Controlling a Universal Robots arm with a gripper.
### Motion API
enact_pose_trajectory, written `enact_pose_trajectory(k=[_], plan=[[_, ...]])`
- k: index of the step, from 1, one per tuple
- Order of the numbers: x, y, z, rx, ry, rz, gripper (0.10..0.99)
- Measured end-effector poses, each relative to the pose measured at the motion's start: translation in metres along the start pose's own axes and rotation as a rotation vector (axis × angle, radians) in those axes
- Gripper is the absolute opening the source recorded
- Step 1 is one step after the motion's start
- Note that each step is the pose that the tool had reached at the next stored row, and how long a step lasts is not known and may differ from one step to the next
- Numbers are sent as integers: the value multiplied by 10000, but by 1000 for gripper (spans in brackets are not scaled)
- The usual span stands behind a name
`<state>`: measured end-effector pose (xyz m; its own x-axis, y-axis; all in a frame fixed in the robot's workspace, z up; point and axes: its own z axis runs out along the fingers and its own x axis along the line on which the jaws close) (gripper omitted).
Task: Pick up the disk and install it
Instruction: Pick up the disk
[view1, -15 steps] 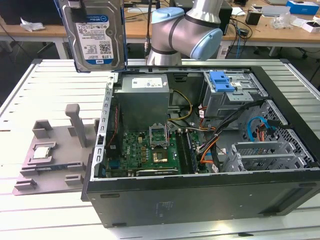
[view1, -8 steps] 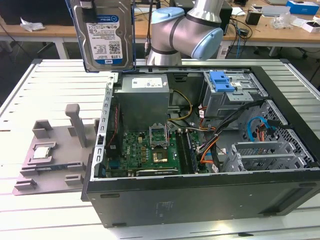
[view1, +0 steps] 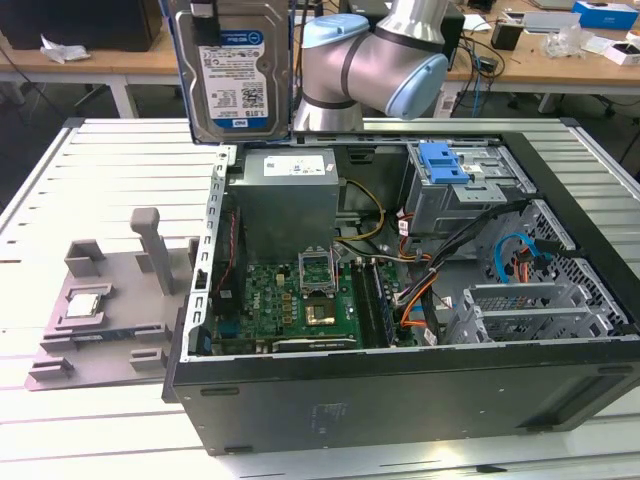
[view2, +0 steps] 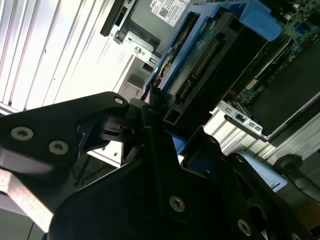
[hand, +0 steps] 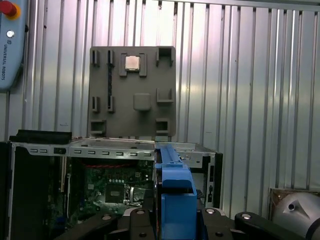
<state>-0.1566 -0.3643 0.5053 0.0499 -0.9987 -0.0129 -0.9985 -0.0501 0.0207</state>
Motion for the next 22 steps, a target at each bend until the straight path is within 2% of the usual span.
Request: enact_pose_trajectory(k=[11,22], plan=[[17,-342,-7,-6,-1,-1,369],[37,-746,-16,-12,-1,-1,369]])
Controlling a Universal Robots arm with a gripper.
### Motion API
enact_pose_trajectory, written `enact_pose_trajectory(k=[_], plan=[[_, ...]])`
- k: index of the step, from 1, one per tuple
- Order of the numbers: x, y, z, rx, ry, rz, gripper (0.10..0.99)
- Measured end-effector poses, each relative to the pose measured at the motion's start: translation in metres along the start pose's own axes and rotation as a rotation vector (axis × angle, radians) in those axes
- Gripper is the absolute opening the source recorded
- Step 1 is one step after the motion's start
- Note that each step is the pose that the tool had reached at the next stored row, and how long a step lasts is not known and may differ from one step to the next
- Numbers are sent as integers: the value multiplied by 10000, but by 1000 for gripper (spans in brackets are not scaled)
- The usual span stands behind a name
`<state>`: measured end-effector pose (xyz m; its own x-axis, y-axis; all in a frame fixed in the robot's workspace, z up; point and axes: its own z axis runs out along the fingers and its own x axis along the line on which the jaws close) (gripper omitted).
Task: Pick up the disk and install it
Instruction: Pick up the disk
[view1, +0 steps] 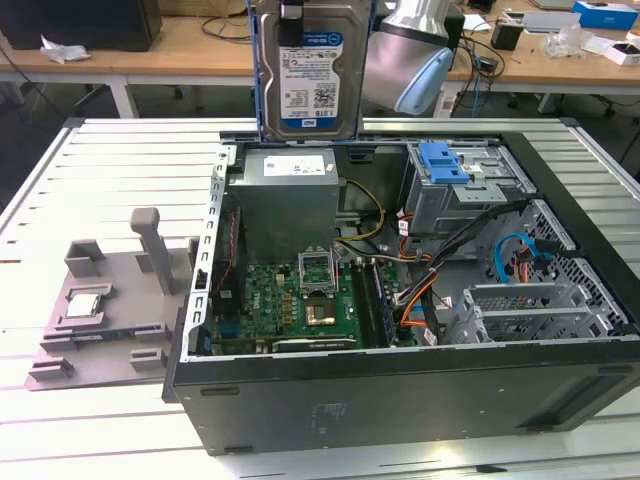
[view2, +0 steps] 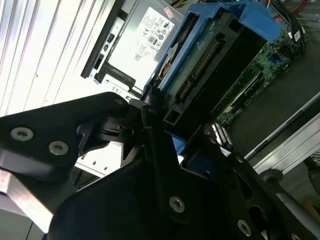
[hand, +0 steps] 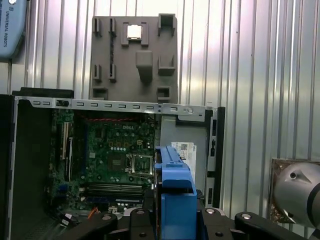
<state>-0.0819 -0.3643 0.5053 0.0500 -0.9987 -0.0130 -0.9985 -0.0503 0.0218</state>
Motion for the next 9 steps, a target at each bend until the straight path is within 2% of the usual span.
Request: enact_pose_trajectory(k=[9], plan=[[13,-266,-6,-4,0,1,369]])
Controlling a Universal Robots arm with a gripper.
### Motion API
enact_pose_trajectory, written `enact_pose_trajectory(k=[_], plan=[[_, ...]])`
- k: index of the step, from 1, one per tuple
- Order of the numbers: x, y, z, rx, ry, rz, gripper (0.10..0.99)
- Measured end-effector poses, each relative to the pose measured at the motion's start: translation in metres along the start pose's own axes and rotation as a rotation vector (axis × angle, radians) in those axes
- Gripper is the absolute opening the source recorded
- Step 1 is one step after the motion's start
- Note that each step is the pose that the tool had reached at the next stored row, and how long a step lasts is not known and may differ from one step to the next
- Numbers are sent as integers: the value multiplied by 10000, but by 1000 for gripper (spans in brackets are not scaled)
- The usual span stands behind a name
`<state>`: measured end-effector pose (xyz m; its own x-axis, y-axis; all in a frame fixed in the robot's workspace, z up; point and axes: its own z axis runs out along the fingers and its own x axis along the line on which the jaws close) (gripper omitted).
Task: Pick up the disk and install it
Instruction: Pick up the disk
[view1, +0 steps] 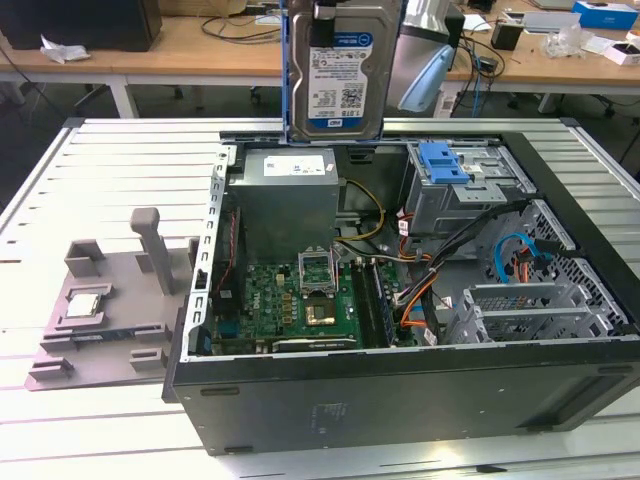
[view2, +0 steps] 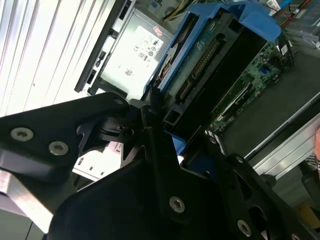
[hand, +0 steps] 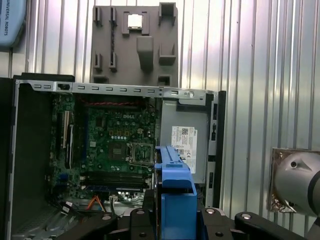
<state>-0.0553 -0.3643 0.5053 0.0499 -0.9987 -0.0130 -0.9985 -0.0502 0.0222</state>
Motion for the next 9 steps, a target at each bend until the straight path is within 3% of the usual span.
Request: enact_pose_trajectory(k=[9], plan=[[11,-213,-4,-2,0,0,369]])
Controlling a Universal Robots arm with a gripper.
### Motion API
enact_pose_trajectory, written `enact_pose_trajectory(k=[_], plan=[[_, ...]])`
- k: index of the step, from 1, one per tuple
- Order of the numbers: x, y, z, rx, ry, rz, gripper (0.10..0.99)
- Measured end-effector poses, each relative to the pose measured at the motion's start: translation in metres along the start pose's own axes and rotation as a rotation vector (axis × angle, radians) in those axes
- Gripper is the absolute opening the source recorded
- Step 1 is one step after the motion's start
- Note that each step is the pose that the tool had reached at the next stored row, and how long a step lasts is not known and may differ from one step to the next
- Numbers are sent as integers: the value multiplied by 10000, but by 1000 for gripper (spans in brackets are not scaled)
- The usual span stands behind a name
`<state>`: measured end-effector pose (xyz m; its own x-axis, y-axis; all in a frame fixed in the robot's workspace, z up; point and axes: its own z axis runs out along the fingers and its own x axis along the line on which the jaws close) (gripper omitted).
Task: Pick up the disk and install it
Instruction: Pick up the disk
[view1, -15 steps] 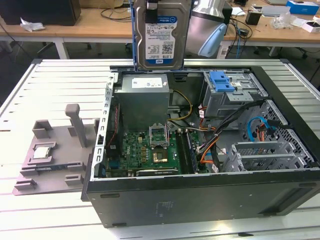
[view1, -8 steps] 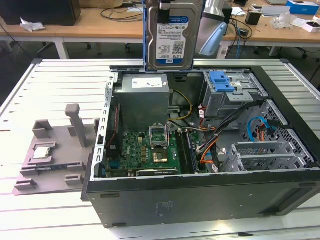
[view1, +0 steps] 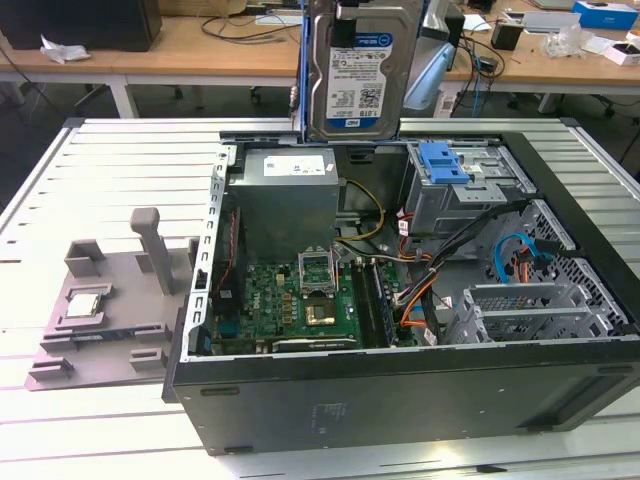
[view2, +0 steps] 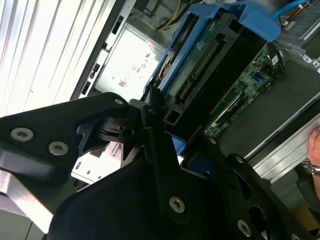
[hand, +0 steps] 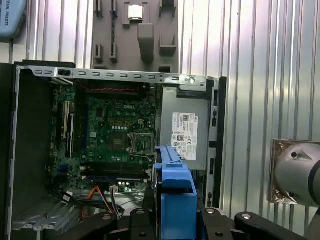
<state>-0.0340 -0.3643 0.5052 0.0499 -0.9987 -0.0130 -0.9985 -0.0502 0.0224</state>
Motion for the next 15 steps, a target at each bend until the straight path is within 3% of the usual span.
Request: enact_pose_trajectory(k=[4,7,15], plan=[[4,-64,4,-1,0,1,369],[31,-73,6,-1,-1,2,369],[241,-68,6,0,-1,1,369]])
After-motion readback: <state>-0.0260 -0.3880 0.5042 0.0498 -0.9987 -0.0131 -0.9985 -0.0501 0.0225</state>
